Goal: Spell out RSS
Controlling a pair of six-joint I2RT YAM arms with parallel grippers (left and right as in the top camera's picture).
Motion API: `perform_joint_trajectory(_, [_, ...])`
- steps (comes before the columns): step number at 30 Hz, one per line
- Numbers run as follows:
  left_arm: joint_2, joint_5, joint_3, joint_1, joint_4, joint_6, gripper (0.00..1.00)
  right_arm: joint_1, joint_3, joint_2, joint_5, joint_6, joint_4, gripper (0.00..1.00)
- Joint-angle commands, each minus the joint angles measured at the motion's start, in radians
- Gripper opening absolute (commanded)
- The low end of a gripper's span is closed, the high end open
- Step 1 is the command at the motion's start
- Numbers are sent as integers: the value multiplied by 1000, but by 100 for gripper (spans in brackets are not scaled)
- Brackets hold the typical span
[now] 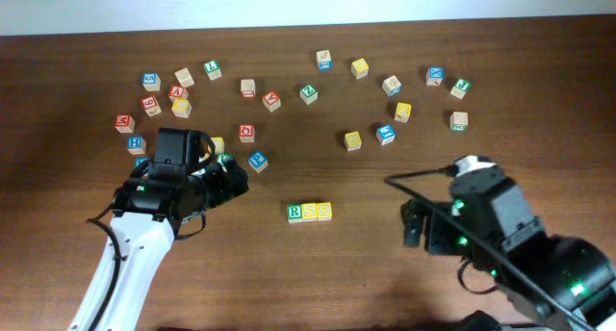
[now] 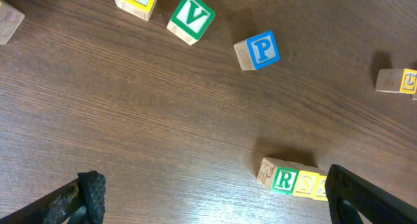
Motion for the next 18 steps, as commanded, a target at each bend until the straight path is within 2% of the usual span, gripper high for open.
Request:
perform_joint_trajectory(1, [-11, -14, 15, 4, 0, 13, 99, -179, -51, -66, -3, -181, 81, 98])
perform_joint_trajectory(3, [-11, -14, 15, 4, 0, 13, 99, -282, -127, -133, -93, -310, 174, 98])
perform_joint_trajectory(4, [-11, -14, 15, 4, 0, 13, 99, -393, -250, -239, -164, -379, 293, 98])
perform_joint_trajectory(7, [-11, -14, 15, 4, 0, 13, 99, -496, -500, -406, -209, -391, 518, 98])
perform_joint_trajectory(10, [-11, -14, 15, 4, 0, 13, 99, -497, -832, -665, -212, -470, 810, 98])
perform_joint_trajectory(13, [-11, -14, 15, 4, 0, 13, 99, -497, -1048, -805, -212, -470, 1054, 98])
perform_joint_trajectory(15, [-11, -14, 15, 4, 0, 13, 99, -497, -1133, -851, -217, -511, 1164, 98])
perform_joint_trajectory(18, [-11, -14, 15, 4, 0, 13, 99, -498, -1203, -909, -216, -590, 1236, 99])
